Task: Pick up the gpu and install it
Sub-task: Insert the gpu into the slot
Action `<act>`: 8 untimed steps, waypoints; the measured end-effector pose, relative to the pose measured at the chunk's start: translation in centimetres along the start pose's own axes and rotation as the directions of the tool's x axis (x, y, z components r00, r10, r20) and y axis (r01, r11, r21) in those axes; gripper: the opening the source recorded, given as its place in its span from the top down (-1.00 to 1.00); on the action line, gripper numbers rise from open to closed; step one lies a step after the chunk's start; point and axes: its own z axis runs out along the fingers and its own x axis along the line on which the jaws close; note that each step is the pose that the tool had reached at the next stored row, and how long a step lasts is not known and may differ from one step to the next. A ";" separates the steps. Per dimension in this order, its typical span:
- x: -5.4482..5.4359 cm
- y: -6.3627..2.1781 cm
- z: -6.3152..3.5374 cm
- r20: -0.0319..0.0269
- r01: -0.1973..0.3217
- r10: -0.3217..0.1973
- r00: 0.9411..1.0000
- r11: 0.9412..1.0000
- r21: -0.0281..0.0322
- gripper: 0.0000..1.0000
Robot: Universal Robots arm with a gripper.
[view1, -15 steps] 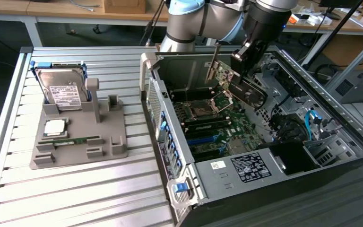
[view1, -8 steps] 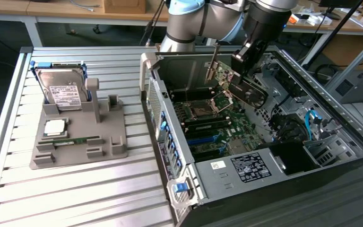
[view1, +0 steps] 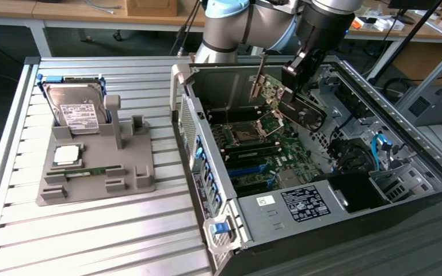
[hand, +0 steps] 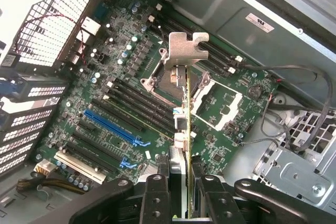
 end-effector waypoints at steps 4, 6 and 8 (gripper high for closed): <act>0.0 0.00 0.00 0.000 0.003 -0.003 1.000 1.000 0.000 0.47; 0.0 0.00 0.00 0.000 0.005 -0.005 1.000 1.000 0.000 0.47; 0.0 0.00 0.00 0.000 0.008 -0.008 1.000 1.000 0.000 0.47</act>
